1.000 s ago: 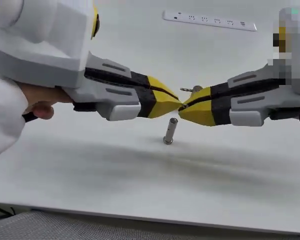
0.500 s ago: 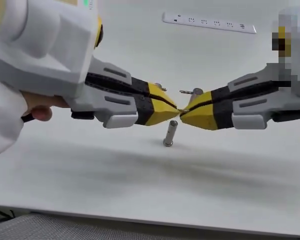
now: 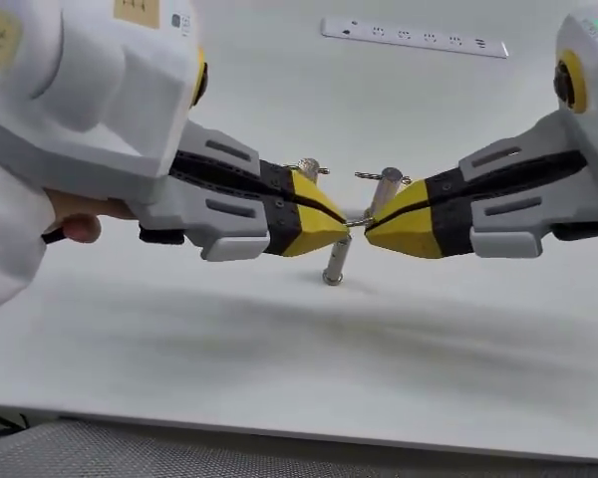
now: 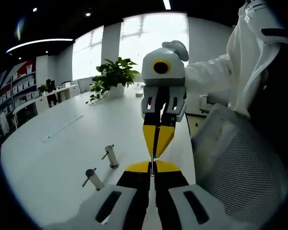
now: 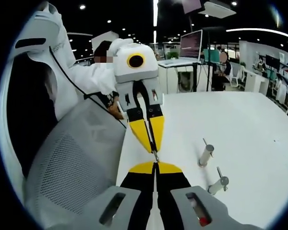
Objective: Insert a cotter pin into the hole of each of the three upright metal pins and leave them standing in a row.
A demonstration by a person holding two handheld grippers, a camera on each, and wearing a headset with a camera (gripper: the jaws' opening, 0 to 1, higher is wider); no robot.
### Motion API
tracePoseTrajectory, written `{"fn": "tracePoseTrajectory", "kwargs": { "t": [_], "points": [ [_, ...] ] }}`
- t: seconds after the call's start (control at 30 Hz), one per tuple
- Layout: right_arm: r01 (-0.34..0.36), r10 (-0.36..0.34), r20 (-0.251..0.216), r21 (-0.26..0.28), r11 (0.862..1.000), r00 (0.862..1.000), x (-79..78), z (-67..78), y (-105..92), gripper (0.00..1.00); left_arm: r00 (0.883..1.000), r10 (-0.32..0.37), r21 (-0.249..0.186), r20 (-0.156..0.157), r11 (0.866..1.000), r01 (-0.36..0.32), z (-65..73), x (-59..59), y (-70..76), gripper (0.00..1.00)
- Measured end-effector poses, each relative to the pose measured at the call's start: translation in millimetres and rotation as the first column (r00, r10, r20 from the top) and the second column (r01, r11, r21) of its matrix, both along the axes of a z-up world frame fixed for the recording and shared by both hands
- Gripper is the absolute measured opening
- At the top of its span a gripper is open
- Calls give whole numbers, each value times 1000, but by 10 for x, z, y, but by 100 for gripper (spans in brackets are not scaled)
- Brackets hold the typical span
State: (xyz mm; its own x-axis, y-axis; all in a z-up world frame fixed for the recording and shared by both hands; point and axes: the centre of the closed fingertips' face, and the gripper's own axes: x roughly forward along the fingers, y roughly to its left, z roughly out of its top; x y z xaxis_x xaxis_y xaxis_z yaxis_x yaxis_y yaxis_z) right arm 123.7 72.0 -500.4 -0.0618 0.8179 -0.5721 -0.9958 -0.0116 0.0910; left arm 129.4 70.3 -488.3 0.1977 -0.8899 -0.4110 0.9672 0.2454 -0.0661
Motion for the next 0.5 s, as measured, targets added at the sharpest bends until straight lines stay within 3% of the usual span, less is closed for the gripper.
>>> {"fn": "tracePoseTrajectory", "kwargs": {
  "t": [0.17,0.3,0.5],
  "points": [
    [-3,3,2,-5,1000,1000,8,-18,21,0,999,-25,7,20,1000,25,23,-25,-22,0],
    [5,-5,1,-2,1000,1000,42,-13,22,0,999,-36,21,20,999,35,8,-49,-22,0],
    [-34,34,10,-29,999,999,-32,-46,29,0,999,-48,33,14,998,47,-33,-51,-14,0]
  ]
}}
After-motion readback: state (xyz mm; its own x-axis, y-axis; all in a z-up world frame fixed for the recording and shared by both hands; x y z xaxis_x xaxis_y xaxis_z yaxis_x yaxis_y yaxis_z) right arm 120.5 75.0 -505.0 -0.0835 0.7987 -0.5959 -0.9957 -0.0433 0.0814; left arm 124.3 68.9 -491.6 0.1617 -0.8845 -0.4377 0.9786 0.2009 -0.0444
